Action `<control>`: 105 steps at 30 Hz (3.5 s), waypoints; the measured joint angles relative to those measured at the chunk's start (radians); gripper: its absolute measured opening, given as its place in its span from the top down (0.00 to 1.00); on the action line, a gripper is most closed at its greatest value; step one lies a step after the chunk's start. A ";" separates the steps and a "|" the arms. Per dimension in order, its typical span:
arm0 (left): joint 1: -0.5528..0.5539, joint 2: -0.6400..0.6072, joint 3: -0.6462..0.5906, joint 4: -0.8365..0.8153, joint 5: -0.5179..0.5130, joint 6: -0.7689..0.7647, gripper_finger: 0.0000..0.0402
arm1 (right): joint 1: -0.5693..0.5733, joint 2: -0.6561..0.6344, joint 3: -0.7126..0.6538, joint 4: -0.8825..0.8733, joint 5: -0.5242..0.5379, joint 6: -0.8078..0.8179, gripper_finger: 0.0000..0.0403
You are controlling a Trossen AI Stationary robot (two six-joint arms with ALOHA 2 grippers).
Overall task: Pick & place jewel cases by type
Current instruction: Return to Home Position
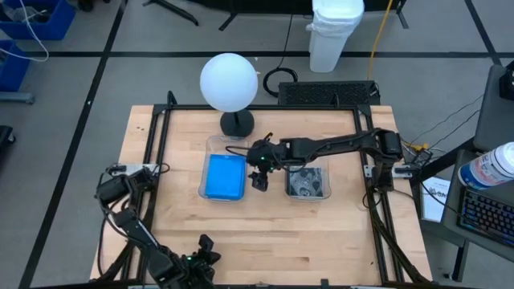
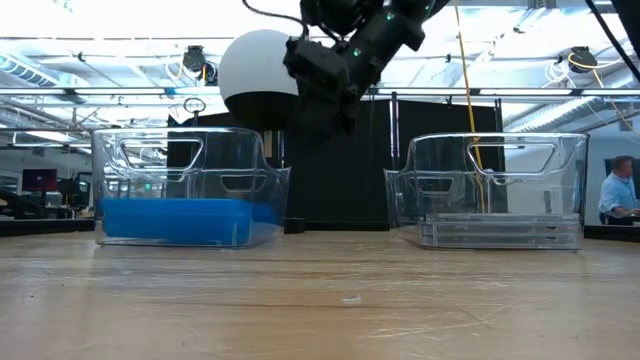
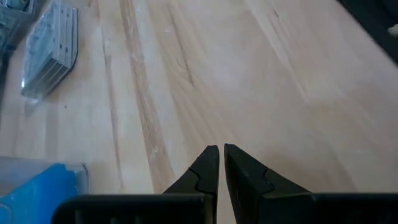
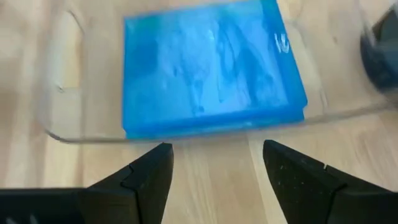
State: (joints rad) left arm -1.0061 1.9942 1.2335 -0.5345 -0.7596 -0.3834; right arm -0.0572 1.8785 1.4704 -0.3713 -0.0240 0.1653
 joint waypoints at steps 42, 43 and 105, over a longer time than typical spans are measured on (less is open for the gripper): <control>0.154 -0.999 -0.048 -0.126 -0.143 0.490 0.99 | 0.384 -1.222 -1.044 0.615 0.363 -0.120 1.00; 0.143 -1.020 -0.076 -0.080 -0.138 0.521 0.99 | 0.386 -1.243 -1.057 0.614 0.363 -0.122 1.00; -0.119 -1.411 -1.223 1.138 -0.495 0.425 0.99 | 0.400 -1.551 -1.455 0.800 0.284 -0.073 1.00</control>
State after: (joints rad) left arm -1.1255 0.5835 0.0101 0.6033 -1.2544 0.0414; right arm 0.3424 0.3271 0.0159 0.4291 0.2596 0.0925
